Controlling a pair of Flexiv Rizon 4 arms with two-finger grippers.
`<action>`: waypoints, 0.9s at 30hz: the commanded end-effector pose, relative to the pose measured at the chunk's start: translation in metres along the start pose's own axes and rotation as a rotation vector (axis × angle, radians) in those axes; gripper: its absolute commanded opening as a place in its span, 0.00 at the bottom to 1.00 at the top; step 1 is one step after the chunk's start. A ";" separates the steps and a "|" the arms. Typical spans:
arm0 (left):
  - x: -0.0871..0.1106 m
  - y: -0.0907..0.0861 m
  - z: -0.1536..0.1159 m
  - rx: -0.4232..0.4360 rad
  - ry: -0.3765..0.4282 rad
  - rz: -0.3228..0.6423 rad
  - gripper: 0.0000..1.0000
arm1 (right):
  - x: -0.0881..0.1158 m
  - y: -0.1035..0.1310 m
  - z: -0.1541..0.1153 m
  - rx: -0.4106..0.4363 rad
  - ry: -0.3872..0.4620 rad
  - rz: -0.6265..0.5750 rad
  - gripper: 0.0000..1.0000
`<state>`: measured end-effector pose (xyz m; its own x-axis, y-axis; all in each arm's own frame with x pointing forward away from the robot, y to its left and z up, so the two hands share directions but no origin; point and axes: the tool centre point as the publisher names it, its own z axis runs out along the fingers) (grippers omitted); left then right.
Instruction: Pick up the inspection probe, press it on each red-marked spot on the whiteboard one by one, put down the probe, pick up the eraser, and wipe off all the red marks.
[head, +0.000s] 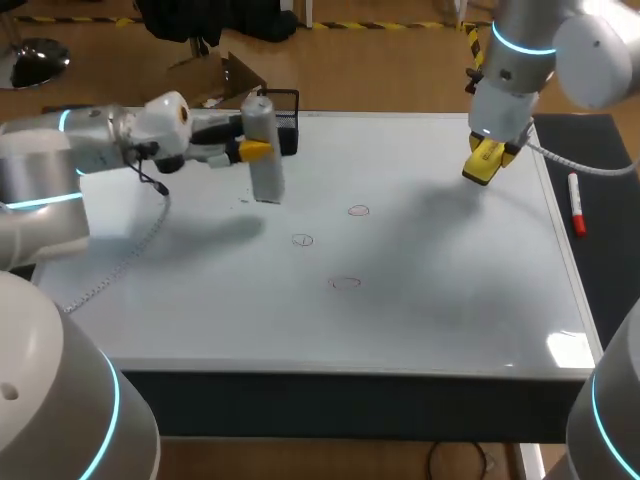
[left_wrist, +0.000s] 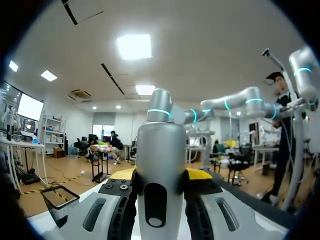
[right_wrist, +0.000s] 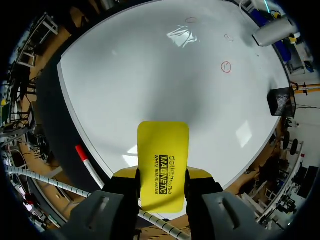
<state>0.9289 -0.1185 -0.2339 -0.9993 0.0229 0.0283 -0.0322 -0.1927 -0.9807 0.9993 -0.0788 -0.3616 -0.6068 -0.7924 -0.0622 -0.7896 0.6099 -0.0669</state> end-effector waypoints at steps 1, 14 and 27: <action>0.015 0.007 0.020 0.001 0.028 -0.006 0.00 | 0.000 -0.001 -0.001 0.001 0.002 -0.002 0.00; 0.050 0.041 0.050 -0.007 0.110 -0.036 0.00 | 0.000 -0.001 -0.001 0.001 0.002 -0.002 0.00; 0.045 0.063 0.046 -0.015 0.119 -0.027 0.00 | 0.000 -0.001 -0.001 0.001 0.002 -0.002 0.00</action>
<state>0.8776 -0.1743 -0.2825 -0.9900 0.1368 0.0349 -0.0581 -0.1695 -0.9838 0.9993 -0.0789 -0.3616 -0.6069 -0.7924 -0.0622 -0.7896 0.6100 -0.0669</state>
